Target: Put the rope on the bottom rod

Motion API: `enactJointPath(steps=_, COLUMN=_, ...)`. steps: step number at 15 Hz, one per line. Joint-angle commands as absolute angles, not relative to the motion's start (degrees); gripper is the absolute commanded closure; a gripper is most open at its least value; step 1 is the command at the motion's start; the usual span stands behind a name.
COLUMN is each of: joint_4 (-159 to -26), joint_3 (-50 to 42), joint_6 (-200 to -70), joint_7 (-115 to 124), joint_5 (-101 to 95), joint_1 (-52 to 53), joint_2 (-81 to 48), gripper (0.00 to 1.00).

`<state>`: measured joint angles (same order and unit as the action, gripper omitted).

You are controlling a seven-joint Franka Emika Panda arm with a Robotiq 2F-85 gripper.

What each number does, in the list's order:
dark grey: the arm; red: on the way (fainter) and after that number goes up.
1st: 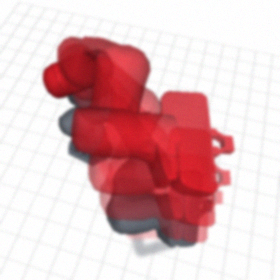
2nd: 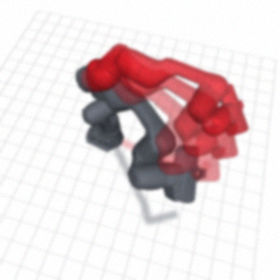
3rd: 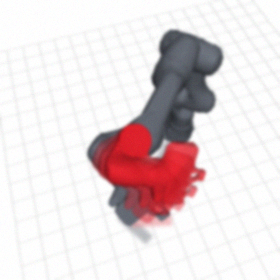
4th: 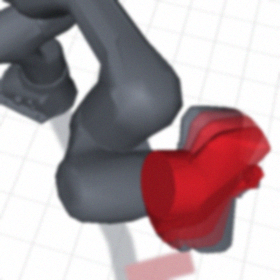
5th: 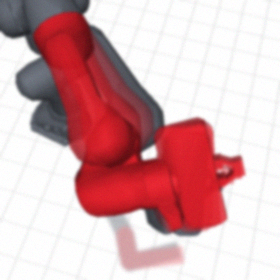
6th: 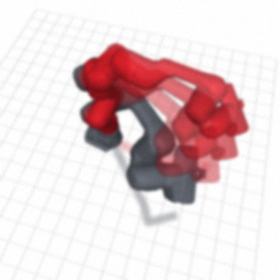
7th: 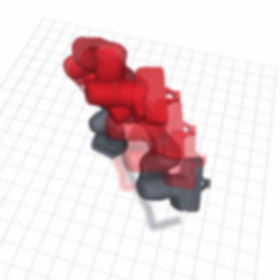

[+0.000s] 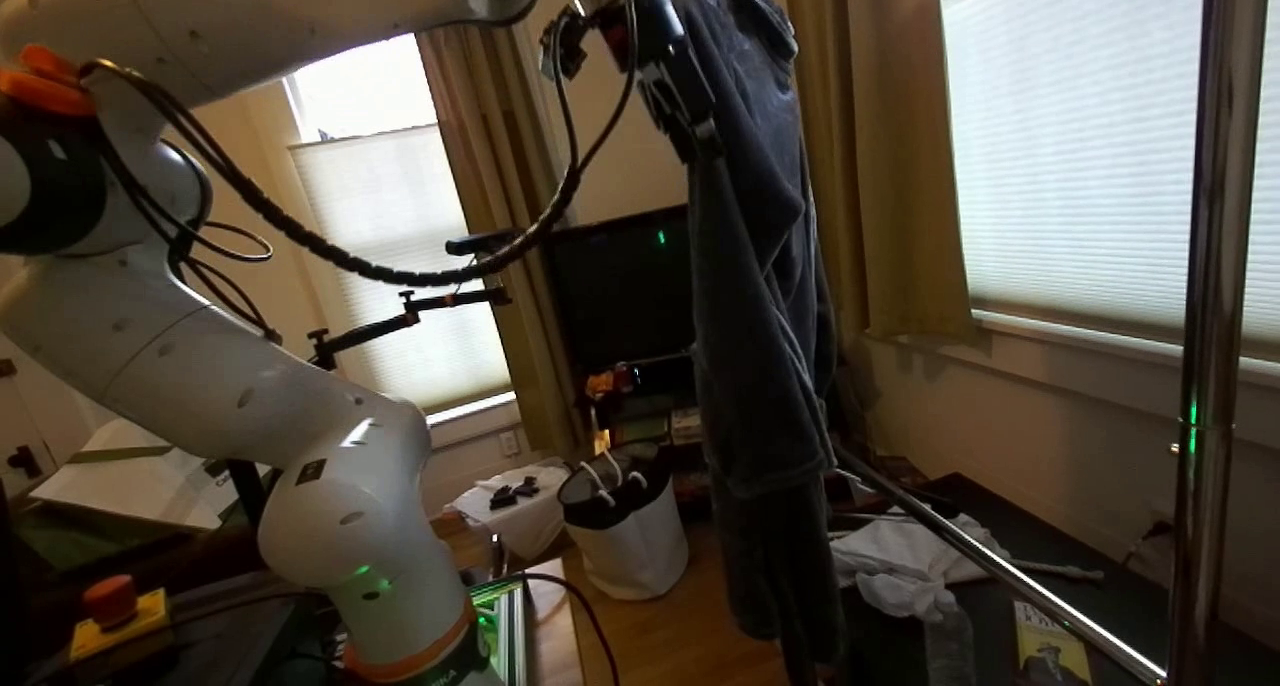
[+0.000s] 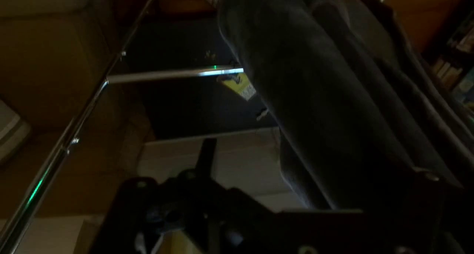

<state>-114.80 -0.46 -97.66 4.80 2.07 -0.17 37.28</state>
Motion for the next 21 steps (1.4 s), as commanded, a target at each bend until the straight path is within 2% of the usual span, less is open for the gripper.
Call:
enactJointPath(steps=1, joint_4=-100.45, joint_3=-0.57, joint_6=-99.89, joint_7=9.07, joint_5=0.87, joint_1=-2.49, joint_2=31.08, gripper=0.0)
enactJointPath(steps=3, joint_4=-93.85, joint_3=-1.85, joint_6=-100.43, joint_7=11.31, joint_5=0.45, joint_1=-4.92, joint_2=28.29, gripper=0.0)
enactJointPath(steps=4, joint_4=-100.42, joint_3=-0.83, joint_6=-100.41, joint_7=9.11, joint_5=1.26, joint_1=-3.29, joint_2=32.6, gripper=0.0)
enactJointPath(steps=7, joint_4=-94.75, joint_3=-2.21, joint_6=-100.58, joint_7=9.63, joint_5=1.11, joint_1=-4.86, joint_2=29.14, gripper=0.0)
enactJointPath(steps=14, joint_4=-92.98, joint_3=-2.25, joint_6=-101.82, joint_7=11.69, joint_5=1.25, joint_1=-5.46, joint_2=27.14, gripper=0.0)
enactJointPath(steps=18, joint_4=-83.27, joint_3=-7.89, joint_6=-106.27, joint_7=13.36, joint_5=1.96, joint_1=-8.52, joint_2=21.78, gripper=0.0)
enactJointPath(steps=21, joint_4=-74.56, joint_3=-13.57, joint_6=-106.76, joint_7=-0.74, joint_5=1.74, joint_1=-7.76, joint_2=16.25, gripper=0.0)
